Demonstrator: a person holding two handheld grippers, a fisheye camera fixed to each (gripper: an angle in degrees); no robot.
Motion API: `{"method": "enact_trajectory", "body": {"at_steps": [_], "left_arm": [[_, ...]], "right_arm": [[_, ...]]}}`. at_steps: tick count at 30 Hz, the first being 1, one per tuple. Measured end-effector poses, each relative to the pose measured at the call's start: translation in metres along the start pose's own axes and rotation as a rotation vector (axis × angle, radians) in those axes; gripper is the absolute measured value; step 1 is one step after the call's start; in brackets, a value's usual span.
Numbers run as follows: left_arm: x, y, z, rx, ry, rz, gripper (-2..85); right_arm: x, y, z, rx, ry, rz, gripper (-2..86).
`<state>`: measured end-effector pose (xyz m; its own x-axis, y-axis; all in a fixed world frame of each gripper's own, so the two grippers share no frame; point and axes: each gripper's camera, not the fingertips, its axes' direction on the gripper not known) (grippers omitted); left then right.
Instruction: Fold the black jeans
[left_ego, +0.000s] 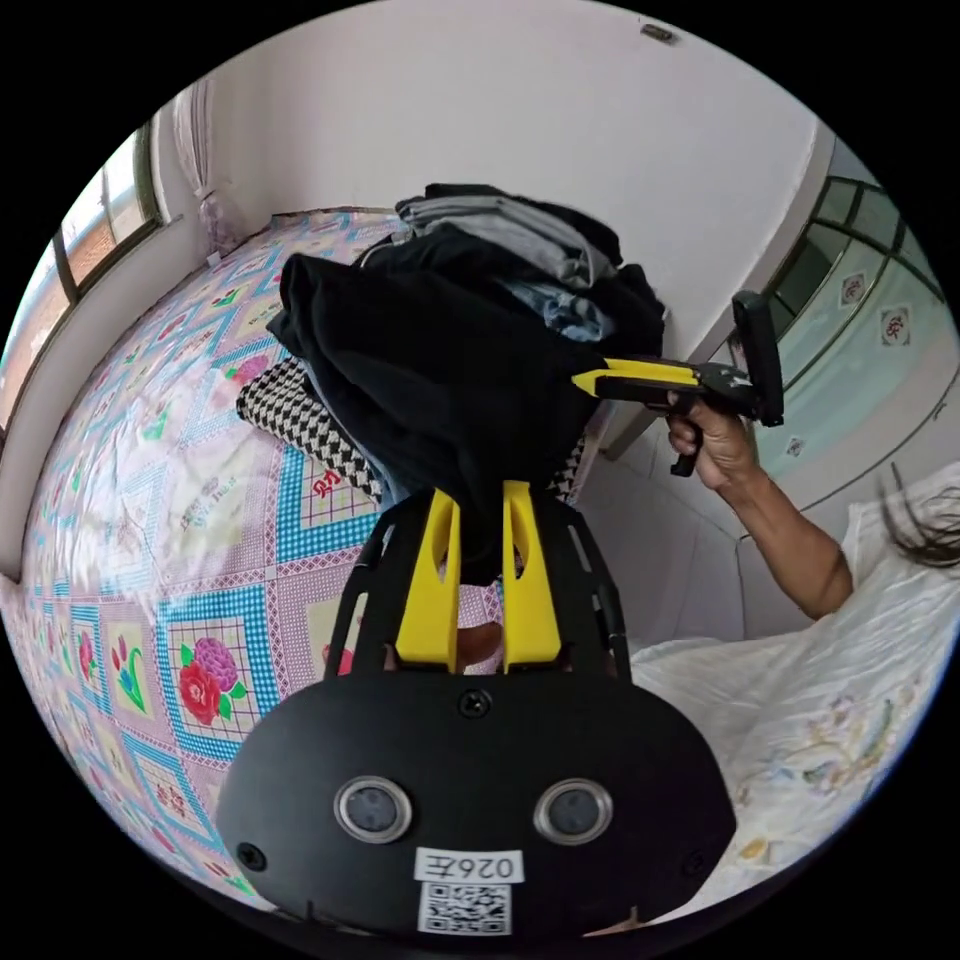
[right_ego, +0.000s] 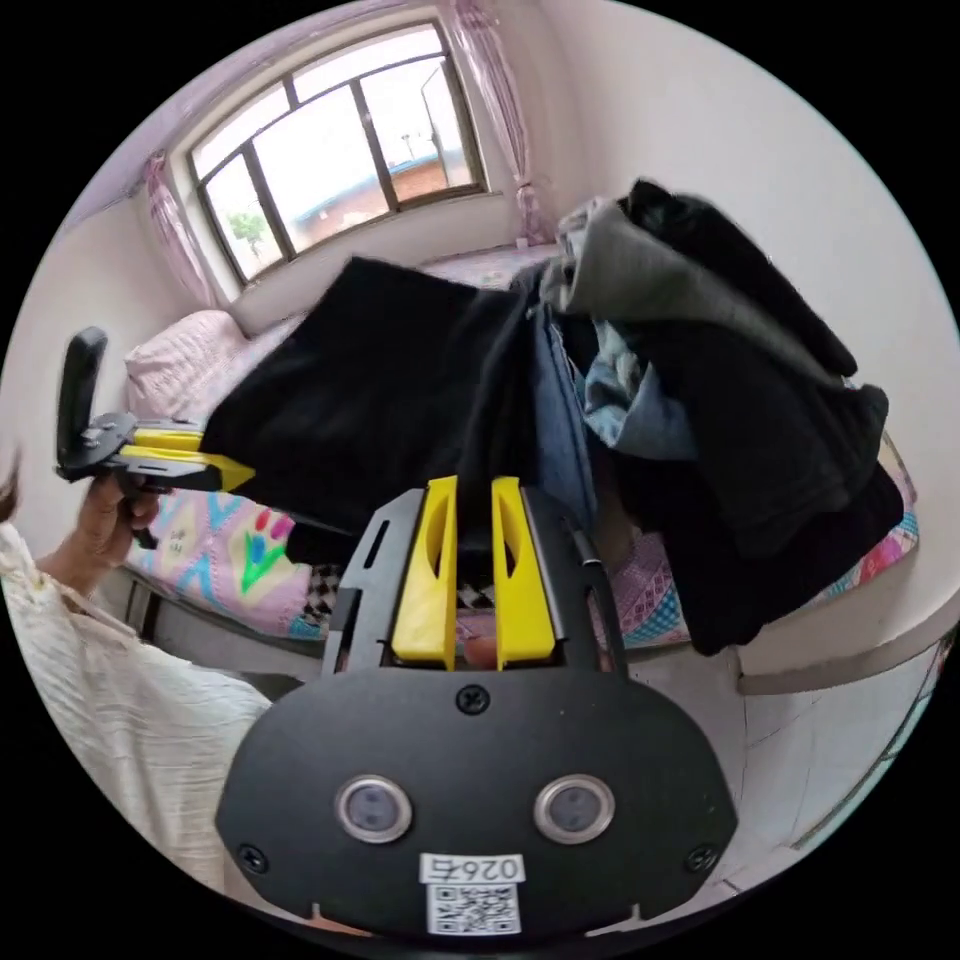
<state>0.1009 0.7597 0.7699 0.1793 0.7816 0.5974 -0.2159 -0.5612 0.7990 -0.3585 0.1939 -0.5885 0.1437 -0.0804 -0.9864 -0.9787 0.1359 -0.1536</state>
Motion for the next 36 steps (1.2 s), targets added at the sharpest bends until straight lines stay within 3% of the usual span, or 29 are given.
{"method": "enact_trajectory", "body": {"at_steps": [6, 11, 14, 21, 26, 29, 33, 36], "left_arm": [[-0.059, 0.016, -0.136, 0.290, 0.207, -0.087, 6.4], [-0.109, 0.083, -0.261, 0.602, 0.427, -0.100, 6.2], [-0.122, 0.130, -0.317, 0.691, 0.424, -0.063, 6.2], [-0.188, 0.243, -0.416, 0.753, 0.363, -0.089, 6.2], [-0.330, 0.328, -0.474, 0.745, 0.326, -0.296, 6.1], [-0.422, 0.335, -0.541, 0.757, 0.219, -0.289, 6.1], [-0.468, 0.329, -0.630, 0.798, 0.014, -0.123, 6.5], [-0.493, 0.348, -0.651, 0.736, -0.091, -0.092, 7.1]], "right_arm": [[0.014, -0.044, -0.136, 0.350, -0.241, -0.071, 0.9], [-0.003, -0.060, -0.218, 0.591, -0.450, -0.237, 0.8], [-0.029, -0.065, -0.247, 0.657, -0.527, -0.360, 0.8], [-0.120, -0.094, -0.234, 0.598, -0.748, -0.539, 0.9], [-0.215, -0.166, -0.138, 0.355, -0.886, -0.483, 0.7], [-0.280, -0.242, -0.079, 0.255, -0.963, -0.407, 0.5], [-0.354, -0.311, -0.087, 0.418, -0.877, -0.452, 1.0], [-0.383, -0.328, -0.086, 0.381, -0.811, -0.473, 1.6]]}}
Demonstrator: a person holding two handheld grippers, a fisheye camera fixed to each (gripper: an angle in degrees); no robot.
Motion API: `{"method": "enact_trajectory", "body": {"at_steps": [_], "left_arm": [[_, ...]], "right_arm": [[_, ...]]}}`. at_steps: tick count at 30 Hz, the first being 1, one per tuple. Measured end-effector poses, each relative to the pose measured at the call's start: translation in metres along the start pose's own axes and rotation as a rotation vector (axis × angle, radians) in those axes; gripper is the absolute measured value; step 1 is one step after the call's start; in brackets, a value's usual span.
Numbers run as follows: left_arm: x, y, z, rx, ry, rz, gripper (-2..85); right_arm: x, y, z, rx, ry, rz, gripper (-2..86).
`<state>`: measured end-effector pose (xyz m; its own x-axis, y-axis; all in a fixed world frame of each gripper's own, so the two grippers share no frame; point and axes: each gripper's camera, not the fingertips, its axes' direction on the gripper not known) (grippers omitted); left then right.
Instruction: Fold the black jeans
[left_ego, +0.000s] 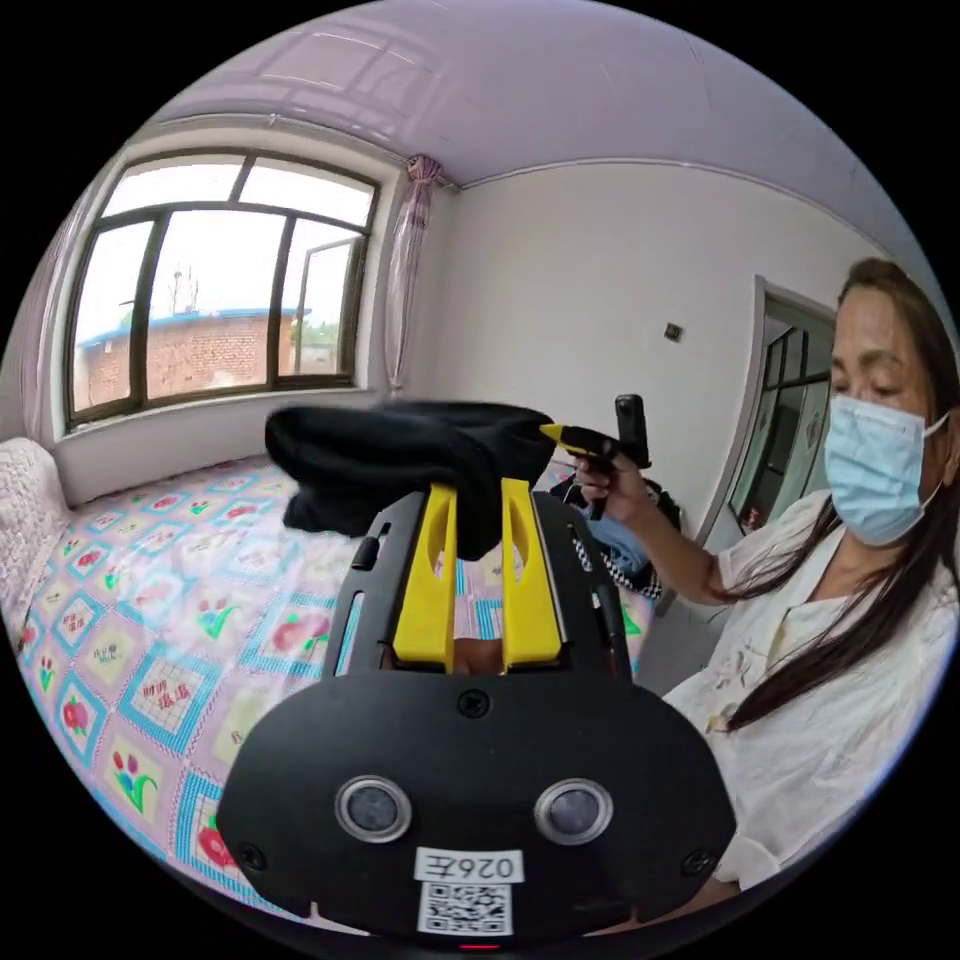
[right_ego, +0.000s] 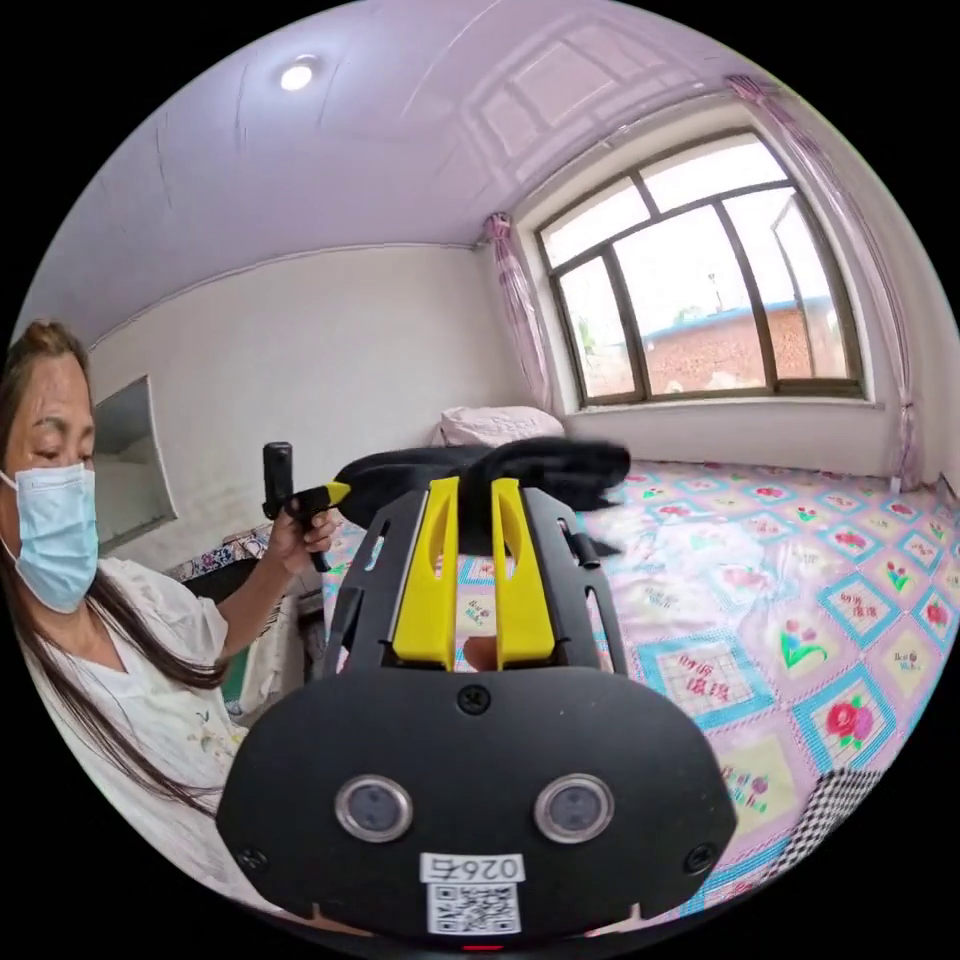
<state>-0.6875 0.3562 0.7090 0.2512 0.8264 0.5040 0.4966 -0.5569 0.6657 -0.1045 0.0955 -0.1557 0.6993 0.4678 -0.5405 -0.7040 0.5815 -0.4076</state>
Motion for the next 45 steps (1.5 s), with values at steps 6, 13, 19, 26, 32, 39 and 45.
{"method": "enact_trajectory", "body": {"at_steps": [6, 13, 19, 26, 32, 39, 45], "left_arm": [[-0.136, 0.156, -0.004, -0.171, 0.184, -0.581, 2.8], [-0.185, 0.319, -0.037, -0.051, 0.148, -1.167, 0.9], [-0.250, 0.226, 0.032, -0.221, 0.119, -0.914, 10.0], [-0.319, 0.131, 0.171, -0.408, 0.029, -0.784, 17.1], [-0.307, 0.101, 0.194, -0.360, 0.374, -0.736, 2.5], [-0.172, 0.175, 0.118, -0.777, 0.707, -0.534, 0.0], [-0.218, 0.230, 0.052, -0.471, 0.484, -0.996, -0.9]], "right_arm": [[0.050, 0.107, 0.069, -0.222, -0.061, 0.371, 1.1], [0.077, 0.252, 0.082, -0.341, -0.017, 0.815, 2.0], [0.098, 0.209, 0.117, -0.387, 0.149, 0.745, 7.4], [0.143, 0.126, 0.216, -0.438, 0.312, 0.562, 9.3], [0.175, 0.098, 0.271, -0.659, 0.214, 0.495, -1.0], [0.067, 0.121, 0.080, -0.612, -0.368, 0.288, -0.9], [0.135, 0.162, -0.026, -0.259, 0.002, 0.802, 2.4]]}}
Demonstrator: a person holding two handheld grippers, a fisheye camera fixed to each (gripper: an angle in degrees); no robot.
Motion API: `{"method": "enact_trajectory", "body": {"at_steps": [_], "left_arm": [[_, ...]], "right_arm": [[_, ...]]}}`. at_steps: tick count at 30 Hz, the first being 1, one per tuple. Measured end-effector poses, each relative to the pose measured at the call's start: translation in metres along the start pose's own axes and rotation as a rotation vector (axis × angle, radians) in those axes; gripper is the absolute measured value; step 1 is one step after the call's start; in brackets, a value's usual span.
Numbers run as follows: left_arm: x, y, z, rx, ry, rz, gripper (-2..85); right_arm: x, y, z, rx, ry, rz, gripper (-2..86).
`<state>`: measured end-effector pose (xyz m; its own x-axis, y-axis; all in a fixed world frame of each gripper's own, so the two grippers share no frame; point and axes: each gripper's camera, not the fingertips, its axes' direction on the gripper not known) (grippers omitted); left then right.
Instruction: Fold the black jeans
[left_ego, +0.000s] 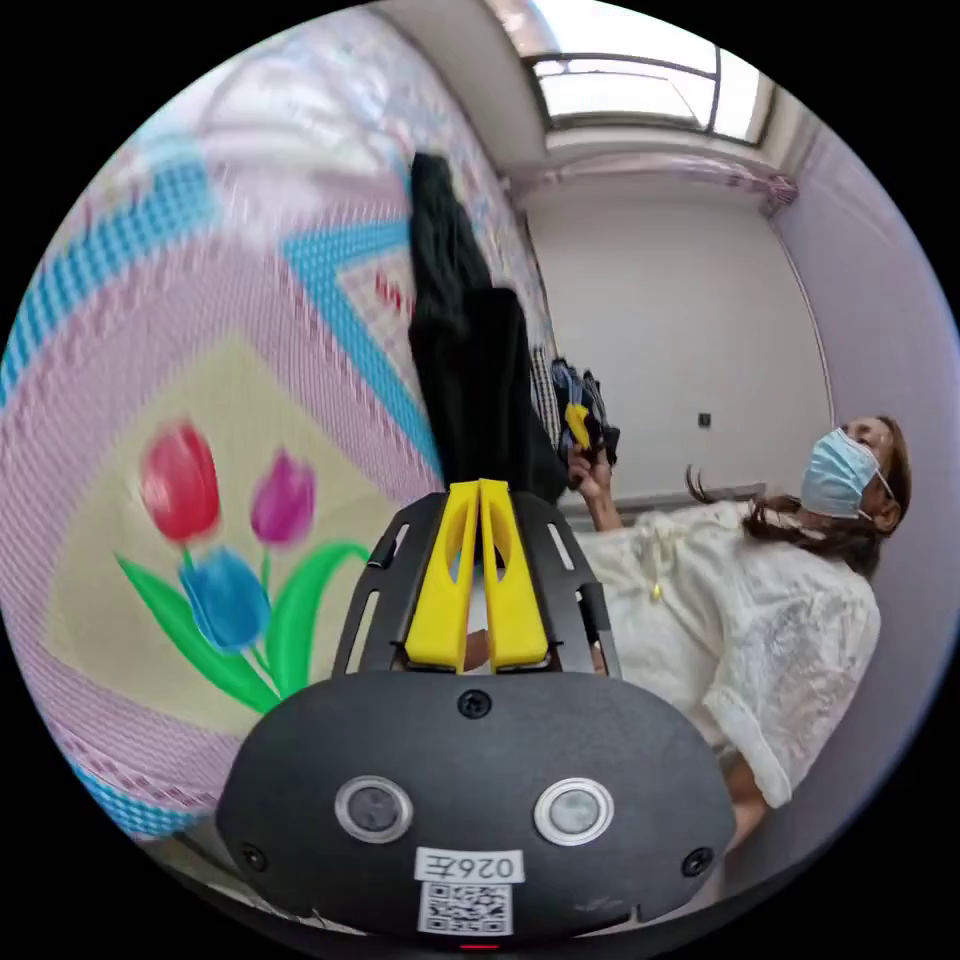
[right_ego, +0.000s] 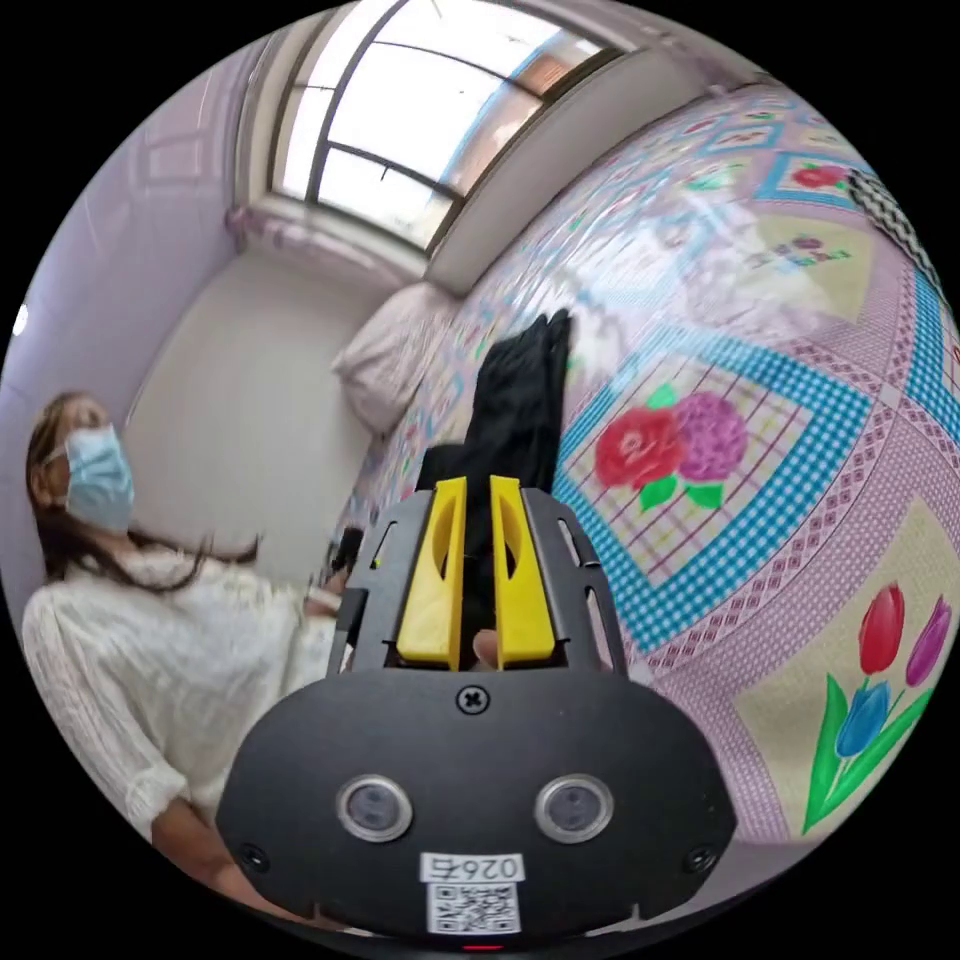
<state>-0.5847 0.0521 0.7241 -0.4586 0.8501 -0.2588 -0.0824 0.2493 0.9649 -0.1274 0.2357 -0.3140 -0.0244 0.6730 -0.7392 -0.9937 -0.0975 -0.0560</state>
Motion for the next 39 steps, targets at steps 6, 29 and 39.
{"method": "enact_trajectory", "body": {"at_steps": [6, 29, 39], "left_arm": [[0.089, -0.134, 0.024, 0.191, -0.204, 0.369, -1.0], [0.084, -0.290, 0.184, 0.067, -0.387, 0.244, 19.7], [0.063, -0.164, 0.078, 0.251, 0.389, 0.372, 5.7]], "right_arm": [[0.028, -0.118, 0.083, 0.039, 0.110, 0.050, 4.2], [0.071, -0.280, 0.199, -0.199, 0.388, -0.162, -0.9], [0.071, -0.193, 0.117, -0.095, -0.525, -0.090, -1.2]]}}
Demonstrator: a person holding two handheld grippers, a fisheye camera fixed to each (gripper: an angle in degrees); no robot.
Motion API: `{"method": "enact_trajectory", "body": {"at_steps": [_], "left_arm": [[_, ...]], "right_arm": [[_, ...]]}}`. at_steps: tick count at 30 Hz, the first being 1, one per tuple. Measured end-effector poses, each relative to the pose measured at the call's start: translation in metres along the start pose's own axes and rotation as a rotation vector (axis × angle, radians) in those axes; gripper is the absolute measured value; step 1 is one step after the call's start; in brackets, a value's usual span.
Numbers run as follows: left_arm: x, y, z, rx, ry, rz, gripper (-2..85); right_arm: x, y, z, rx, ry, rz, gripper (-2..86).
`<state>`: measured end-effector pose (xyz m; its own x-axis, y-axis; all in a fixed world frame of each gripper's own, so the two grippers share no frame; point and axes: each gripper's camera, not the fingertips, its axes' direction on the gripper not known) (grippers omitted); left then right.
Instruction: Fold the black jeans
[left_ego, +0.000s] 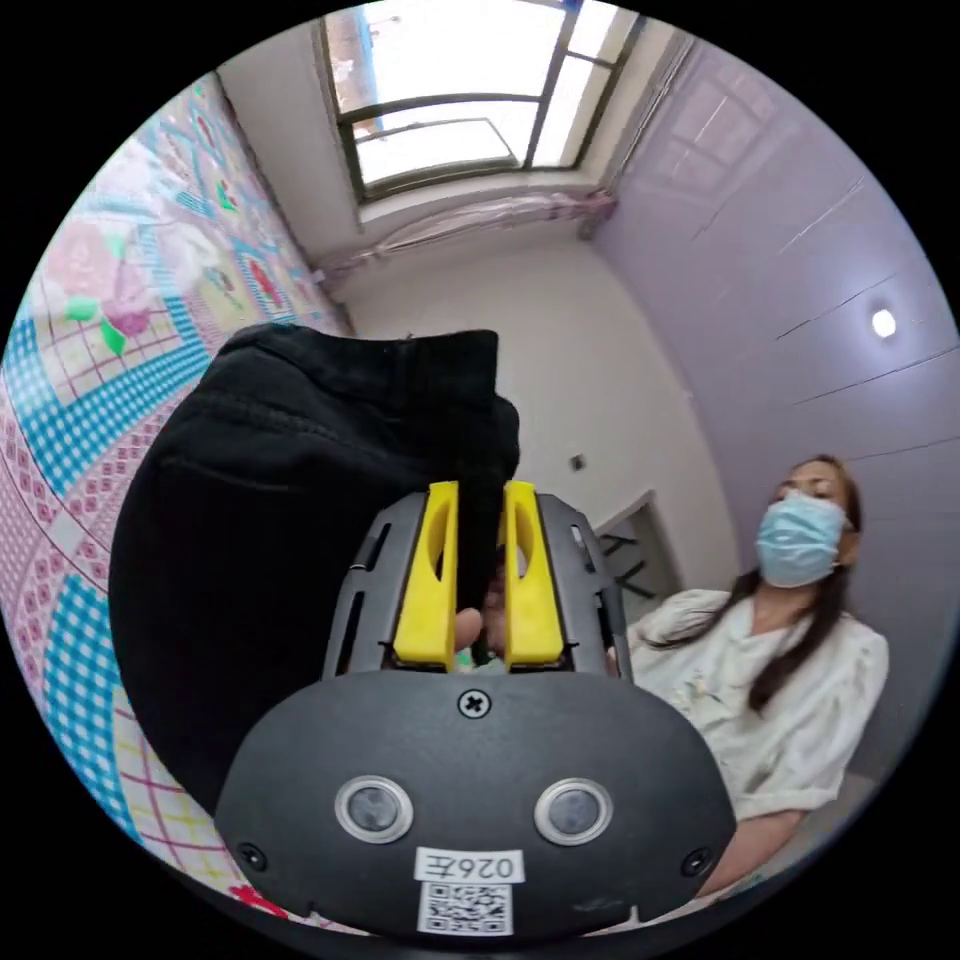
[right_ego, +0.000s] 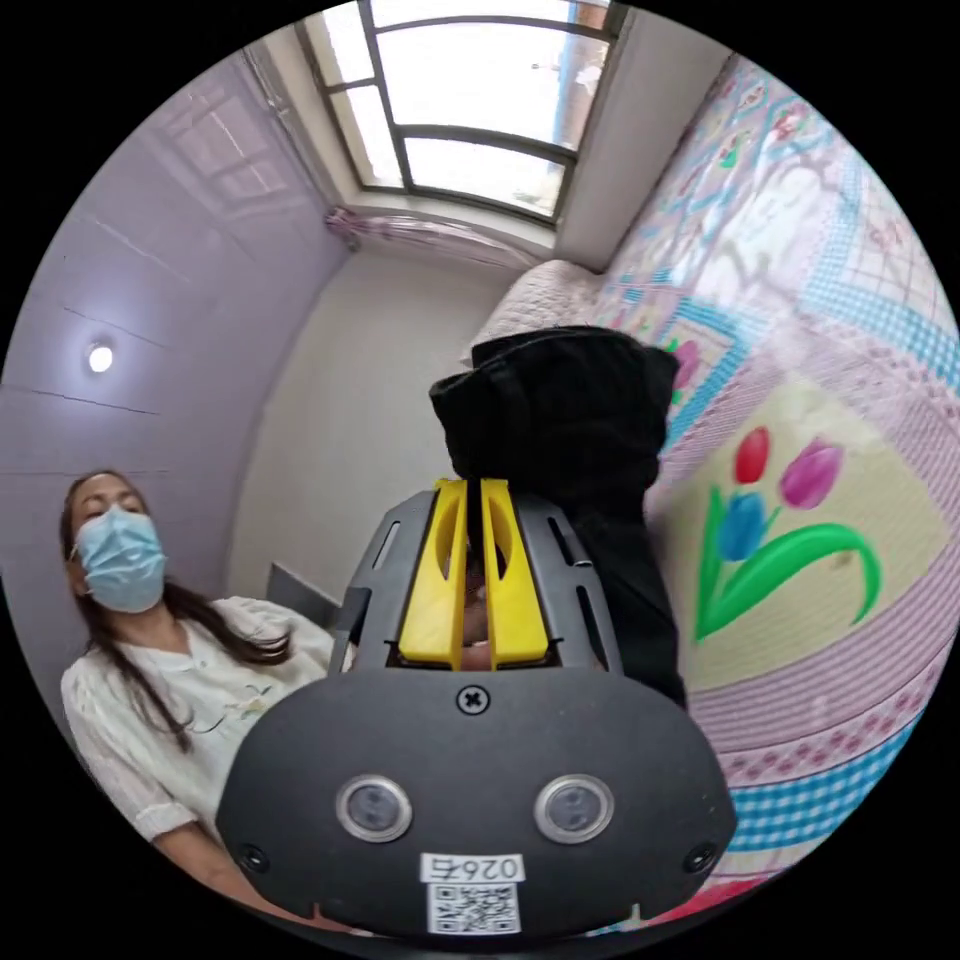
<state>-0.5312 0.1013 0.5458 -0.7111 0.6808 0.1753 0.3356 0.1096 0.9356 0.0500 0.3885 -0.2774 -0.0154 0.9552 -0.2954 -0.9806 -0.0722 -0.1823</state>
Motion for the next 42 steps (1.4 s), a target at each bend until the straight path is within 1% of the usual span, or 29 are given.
{"method": "enact_trajectory", "body": {"at_steps": [1, 3, 4, 7, 9, 13, 15, 17, 19, 21, 23, 26, 29, 31, 32, 33, 35, 37, 39, 40, 42], "left_arm": [[0.010, 0.012, -0.014, 0.033, 0.118, 0.017, 4.4], [0.033, 0.032, -0.032, 0.095, 0.189, 0.047, 3.2], [0.050, 0.045, -0.043, 0.126, 0.231, 0.079, 2.7], [0.094, 0.076, -0.062, 0.137, 0.278, 0.157, 1.9], [0.120, 0.094, -0.069, 0.129, 0.278, 0.188, 1.7], [0.173, 0.132, -0.080, 0.126, 0.243, 0.236, 1.5], [0.192, 0.149, -0.082, 0.127, 0.214, 0.245, 1.4], [0.211, 0.174, -0.080, 0.129, 0.155, 0.236, 1.4], [0.222, 0.195, -0.076, 0.157, 0.118, 0.219, 1.4], [0.228, 0.217, -0.070, 0.195, 0.116, 0.190, 1.4], [0.233, 0.243, -0.060, 0.237, 0.112, 0.160, 1.3], [0.244, 0.272, -0.048, 0.278, 0.087, 0.157, 1.3], [0.257, 0.302, -0.036, 0.332, 0.064, 0.159, 1.3], [0.266, 0.317, -0.030, 0.345, 0.043, 0.162, 1.3], [0.273, 0.326, -0.026, 0.351, 0.023, 0.165, 1.3], [0.276, 0.330, -0.024, 0.355, 0.014, 0.169, 1.3], [0.297, 0.342, -0.021, 0.376, -0.032, 0.198, 1.3], [0.319, 0.349, -0.023, 0.391, -0.087, 0.237, 1.3], [0.342, 0.354, -0.028, 0.419, -0.123, 0.280, 1.4], [0.359, 0.358, -0.033, 0.447, -0.135, 0.310, 1.4], [0.382, 0.365, -0.041, 0.501, -0.136, 0.352, 1.5]], "right_arm": [[-0.007, 0.008, -0.003, 0.013, -0.035, -0.010, -1.2], [-0.041, 0.040, -0.018, 0.073, -0.104, -0.063, -1.2], [-0.050, 0.048, -0.023, 0.088, -0.098, -0.077, -1.2], [-0.091, 0.084, -0.047, 0.129, -0.014, -0.151, -1.1], [-0.113, 0.110, -0.057, 0.114, 0.101, -0.206, -1.1], [-0.120, 0.144, -0.067, 0.112, 0.273, -0.206, 0.0], [-0.113, 0.164, -0.076, 0.145, 0.422, -0.174, 2.8], [-0.099, 0.177, -0.083, 0.163, 0.480, -0.116, 5.9], [-0.082, 0.187, -0.089, 0.160, 0.483, -0.081, 10.0], [-0.051, 0.196, -0.089, 0.107, 0.513, -0.016, 15.5], [-0.026, 0.205, -0.085, 0.078, 0.529, 0.055, 18.4], [0.012, 0.221, -0.079, 0.078, 0.485, 0.157, 20.3], [0.047, 0.232, -0.075, 0.086, 0.426, 0.241, 19.4], [0.064, 0.234, -0.069, 0.083, 0.379, 0.260, 17.2], [0.076, 0.234, -0.059, 0.042, 0.342, 0.259, 11.8], [0.091, 0.234, -0.046, -0.035, 0.305, 0.249, 2.7], [0.108, 0.240, -0.034, -0.116, 0.248, 0.264, 0.5], [0.098, 0.250, -0.033, -0.091, 0.251, 0.195, -0.7], [0.051, 0.270, -0.031, -0.076, 0.357, -0.013, -1.2], [0.038, 0.276, -0.033, -0.057, 0.365, -0.063, -1.3], [-0.027, 0.300, -0.037, 0.000, 0.453, -0.284, -1.4]]}}
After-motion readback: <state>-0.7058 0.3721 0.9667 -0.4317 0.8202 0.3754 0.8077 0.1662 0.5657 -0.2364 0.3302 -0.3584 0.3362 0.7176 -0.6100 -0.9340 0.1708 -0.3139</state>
